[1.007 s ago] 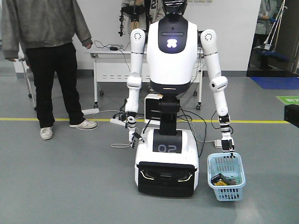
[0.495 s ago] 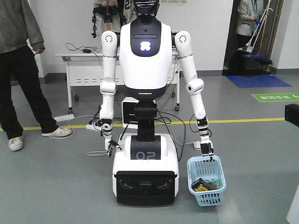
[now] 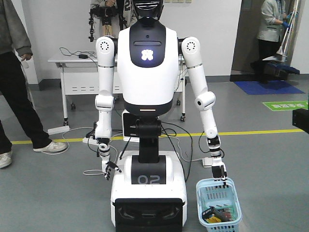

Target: Pick snacks and fruit into basket

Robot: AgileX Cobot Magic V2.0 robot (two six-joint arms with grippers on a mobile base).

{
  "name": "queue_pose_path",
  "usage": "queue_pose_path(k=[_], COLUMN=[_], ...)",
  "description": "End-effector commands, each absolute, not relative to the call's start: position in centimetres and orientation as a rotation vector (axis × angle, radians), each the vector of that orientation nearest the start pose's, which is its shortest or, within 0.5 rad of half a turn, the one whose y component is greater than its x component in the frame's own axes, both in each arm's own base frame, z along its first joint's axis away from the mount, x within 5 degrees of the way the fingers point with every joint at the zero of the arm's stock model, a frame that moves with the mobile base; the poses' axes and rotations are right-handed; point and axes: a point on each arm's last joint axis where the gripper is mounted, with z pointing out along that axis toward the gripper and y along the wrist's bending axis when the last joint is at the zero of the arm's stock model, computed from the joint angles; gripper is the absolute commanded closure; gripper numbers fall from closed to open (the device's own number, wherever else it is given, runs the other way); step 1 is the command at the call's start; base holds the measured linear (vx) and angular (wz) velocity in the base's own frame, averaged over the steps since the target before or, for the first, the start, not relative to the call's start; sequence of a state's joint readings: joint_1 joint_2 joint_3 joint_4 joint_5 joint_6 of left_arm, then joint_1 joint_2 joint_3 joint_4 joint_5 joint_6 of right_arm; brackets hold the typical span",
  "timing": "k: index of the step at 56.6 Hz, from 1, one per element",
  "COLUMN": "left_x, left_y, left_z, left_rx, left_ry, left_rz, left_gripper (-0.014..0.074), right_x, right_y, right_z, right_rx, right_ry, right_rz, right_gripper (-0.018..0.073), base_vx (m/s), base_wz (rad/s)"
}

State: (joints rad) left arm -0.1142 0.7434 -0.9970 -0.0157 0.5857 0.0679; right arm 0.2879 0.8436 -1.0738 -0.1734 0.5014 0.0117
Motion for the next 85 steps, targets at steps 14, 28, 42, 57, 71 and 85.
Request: queue_pose_path(k=[14, 28, 42, 57, 71, 85], left_x=[13.20, 13.20, 13.20, 13.20, 13.20, 13.20], left_y=[-1.61, -1.61, -1.61, -1.61, -1.61, -1.61], left_z=[44.22, 44.22, 44.22, 44.22, 44.22, 44.22], left_rx=[0.141, 0.141, 0.141, 0.141, 0.141, 0.141], left_ry=[1.694, 1.694, 1.694, 1.694, 1.694, 1.694], left_rz=[-0.062, -0.062, -0.062, -0.062, -0.062, -0.062], left_gripper=[0.0600, 0.0600, 0.0600, 0.0600, 0.0600, 0.0600], right_x=[15.45, 15.45, 15.45, 15.45, 15.45, 15.45], right_y=[3.76, 3.76, 3.76, 3.76, 3.76, 3.76], right_z=[46.04, 46.02, 46.03, 46.03, 46.03, 46.03], right_rx=[-0.307, -0.307, -0.307, -0.307, -0.307, -0.307], right_ry=[1.599, 1.601, 1.600, 1.600, 1.600, 1.600], right_rz=[0.025, 0.025, 0.025, 0.025, 0.025, 0.025], right_gripper=[0.0568, 0.0568, 0.0568, 0.0568, 0.0568, 0.0568], base_vx=[0.43, 0.41, 0.32, 0.23, 0.15, 0.08], base_wz=[0.02, 0.01, 0.03, 0.05, 0.04, 0.01])
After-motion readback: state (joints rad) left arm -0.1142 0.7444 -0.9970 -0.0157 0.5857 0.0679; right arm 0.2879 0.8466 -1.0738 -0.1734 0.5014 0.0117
